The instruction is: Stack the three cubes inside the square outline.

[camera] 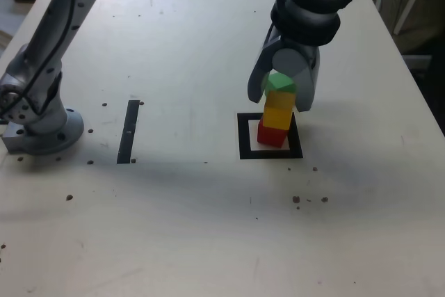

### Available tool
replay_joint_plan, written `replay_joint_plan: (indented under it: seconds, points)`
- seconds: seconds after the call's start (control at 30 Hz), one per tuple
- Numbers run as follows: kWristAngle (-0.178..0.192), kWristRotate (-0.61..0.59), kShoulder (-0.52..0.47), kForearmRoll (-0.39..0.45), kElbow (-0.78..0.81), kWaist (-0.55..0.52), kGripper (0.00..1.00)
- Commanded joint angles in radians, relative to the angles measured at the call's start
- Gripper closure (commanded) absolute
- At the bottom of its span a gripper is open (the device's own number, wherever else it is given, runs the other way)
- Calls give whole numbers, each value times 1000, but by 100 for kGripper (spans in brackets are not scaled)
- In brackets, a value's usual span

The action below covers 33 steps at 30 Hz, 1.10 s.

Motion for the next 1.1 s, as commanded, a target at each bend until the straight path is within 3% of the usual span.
replay_joint_plan:
  seconds: [0.0, 0.23, 0.53, 0.8, 1.07]
  points:
    - [2, 2, 5, 6, 3, 4, 1]
    - [13, 7, -6, 9, 8, 9, 1]
    - [84, 24, -39, 4, 3, 47, 1]
    - [81, 63, -38, -38, 45, 102, 1]
    - [77, -126, -37, -57, 22, 108, 1]
